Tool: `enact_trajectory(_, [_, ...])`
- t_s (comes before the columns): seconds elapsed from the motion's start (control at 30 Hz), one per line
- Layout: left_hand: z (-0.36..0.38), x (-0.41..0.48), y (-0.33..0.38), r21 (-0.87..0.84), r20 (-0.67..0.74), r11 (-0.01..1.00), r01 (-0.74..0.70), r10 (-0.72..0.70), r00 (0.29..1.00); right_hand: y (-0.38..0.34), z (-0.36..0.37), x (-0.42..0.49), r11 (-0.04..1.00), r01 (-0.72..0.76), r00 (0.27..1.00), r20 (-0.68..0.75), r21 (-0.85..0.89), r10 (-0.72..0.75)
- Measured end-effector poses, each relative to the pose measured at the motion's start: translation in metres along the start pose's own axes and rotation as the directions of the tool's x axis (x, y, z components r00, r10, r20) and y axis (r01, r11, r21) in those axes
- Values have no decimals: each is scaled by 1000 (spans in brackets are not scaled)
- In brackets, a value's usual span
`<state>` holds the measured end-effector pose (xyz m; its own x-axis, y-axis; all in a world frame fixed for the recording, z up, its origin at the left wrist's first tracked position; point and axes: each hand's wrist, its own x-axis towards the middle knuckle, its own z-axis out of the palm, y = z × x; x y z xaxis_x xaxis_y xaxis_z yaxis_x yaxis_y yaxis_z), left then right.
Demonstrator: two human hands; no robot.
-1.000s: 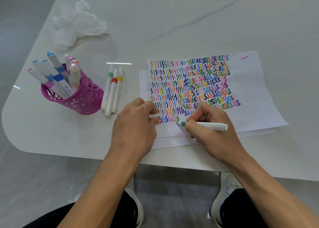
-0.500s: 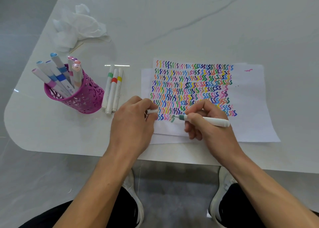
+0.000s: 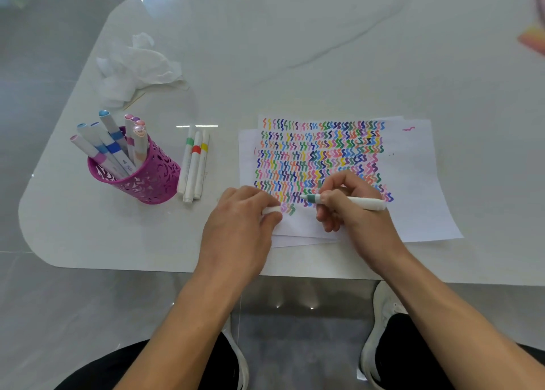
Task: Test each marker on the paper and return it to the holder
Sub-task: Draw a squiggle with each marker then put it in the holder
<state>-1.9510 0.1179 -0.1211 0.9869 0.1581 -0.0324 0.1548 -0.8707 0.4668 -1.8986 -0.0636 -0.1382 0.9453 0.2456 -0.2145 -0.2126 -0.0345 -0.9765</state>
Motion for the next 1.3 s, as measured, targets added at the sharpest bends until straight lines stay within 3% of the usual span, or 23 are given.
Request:
enact_trajectory(0.43, [5, -7, -2, 99, -67, 991, 91, -84, 994, 3, 3, 9, 1000, 31, 997, 64, 2, -31])
enact_trajectory(0.83, [10, 3, 3, -70, -67, 982, 175, -179, 981, 6, 2, 8, 999, 43, 995, 94, 5, -43])
enact_trajectory(1.3, [5, 6, -1, -94, -87, 973, 208, -217, 972, 1, 1, 12, 999, 35, 982, 186, -19, -30])
